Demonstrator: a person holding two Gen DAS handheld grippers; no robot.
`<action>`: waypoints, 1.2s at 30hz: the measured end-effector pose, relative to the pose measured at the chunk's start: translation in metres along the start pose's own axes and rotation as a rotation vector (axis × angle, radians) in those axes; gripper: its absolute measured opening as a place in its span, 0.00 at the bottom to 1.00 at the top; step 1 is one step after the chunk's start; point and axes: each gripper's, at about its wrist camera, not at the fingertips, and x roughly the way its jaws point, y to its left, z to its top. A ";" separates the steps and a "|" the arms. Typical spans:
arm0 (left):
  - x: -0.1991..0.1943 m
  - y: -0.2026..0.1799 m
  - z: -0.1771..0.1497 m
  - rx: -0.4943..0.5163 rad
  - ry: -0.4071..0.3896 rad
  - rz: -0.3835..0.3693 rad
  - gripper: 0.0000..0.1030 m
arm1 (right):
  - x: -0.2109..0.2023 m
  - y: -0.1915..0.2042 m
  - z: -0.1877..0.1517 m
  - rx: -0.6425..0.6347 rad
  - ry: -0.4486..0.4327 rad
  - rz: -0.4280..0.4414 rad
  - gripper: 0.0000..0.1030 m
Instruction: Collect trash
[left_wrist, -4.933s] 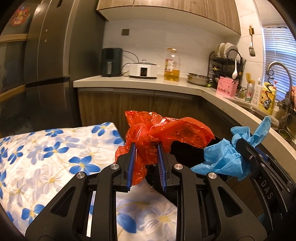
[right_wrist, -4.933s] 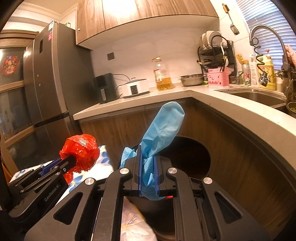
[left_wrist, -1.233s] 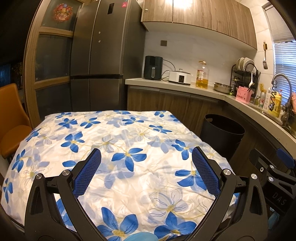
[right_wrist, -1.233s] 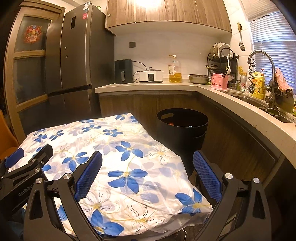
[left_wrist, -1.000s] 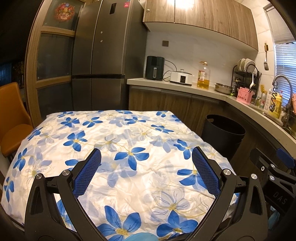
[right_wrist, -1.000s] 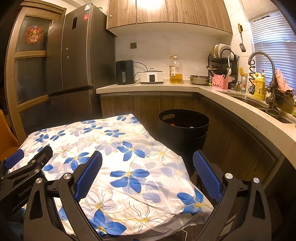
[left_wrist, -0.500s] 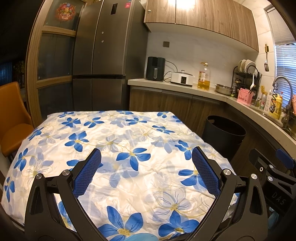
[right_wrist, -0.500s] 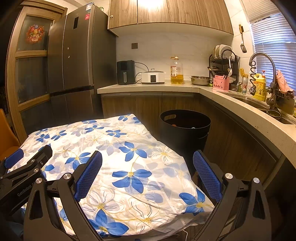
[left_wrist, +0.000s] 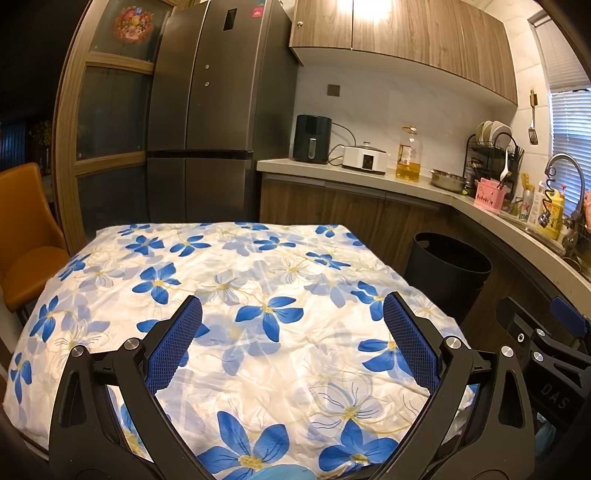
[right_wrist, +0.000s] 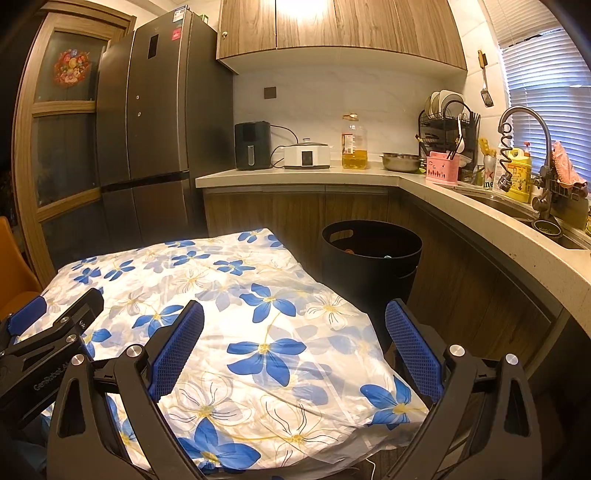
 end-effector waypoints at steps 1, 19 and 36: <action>0.000 0.000 0.000 0.001 0.000 0.001 0.94 | -0.001 0.000 0.000 0.001 0.000 0.000 0.92; -0.002 0.000 0.001 0.000 0.002 -0.004 0.94 | -0.003 -0.002 0.002 0.009 0.002 -0.004 0.92; -0.002 -0.002 0.001 0.001 0.002 -0.005 0.94 | -0.003 -0.003 0.002 0.013 0.000 -0.003 0.92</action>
